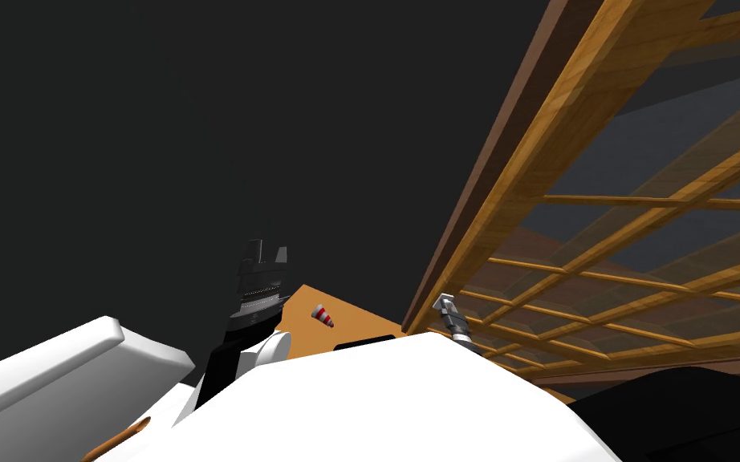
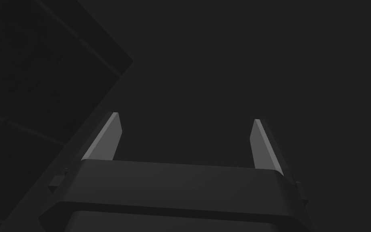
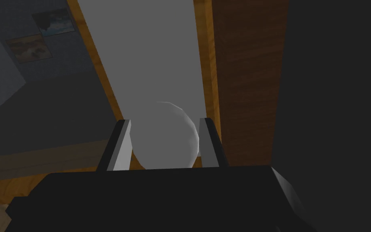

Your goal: Pull the door open

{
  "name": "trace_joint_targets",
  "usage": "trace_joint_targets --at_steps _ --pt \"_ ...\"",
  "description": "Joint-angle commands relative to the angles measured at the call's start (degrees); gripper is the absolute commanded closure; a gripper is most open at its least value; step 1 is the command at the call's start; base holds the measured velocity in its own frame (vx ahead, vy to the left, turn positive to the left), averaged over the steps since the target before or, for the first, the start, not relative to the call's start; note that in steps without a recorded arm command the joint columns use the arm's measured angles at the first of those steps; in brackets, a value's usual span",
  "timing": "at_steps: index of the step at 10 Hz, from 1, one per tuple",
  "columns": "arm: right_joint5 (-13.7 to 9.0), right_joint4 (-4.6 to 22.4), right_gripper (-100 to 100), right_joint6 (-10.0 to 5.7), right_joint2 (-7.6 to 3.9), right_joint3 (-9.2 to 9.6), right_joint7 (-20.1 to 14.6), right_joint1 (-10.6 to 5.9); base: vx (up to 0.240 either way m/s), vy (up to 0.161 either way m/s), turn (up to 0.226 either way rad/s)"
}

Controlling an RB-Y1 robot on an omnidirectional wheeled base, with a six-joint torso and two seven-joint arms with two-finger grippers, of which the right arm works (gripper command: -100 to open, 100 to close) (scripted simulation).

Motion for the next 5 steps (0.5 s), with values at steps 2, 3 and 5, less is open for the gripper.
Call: trace_joint_targets --at_steps 2,3,5 --pt "-0.42 0.31 100 0.05 -0.04 0.49 -4.34 -0.41 -0.025 -0.005 0.006" --pt "-0.63 0.43 100 0.07 -0.09 0.72 -5.91 -0.6 -0.032 -0.007 0.008" --pt "-0.84 0.55 100 0.09 -0.15 0.95 -8.3 -0.78 -0.019 -0.004 0.004"
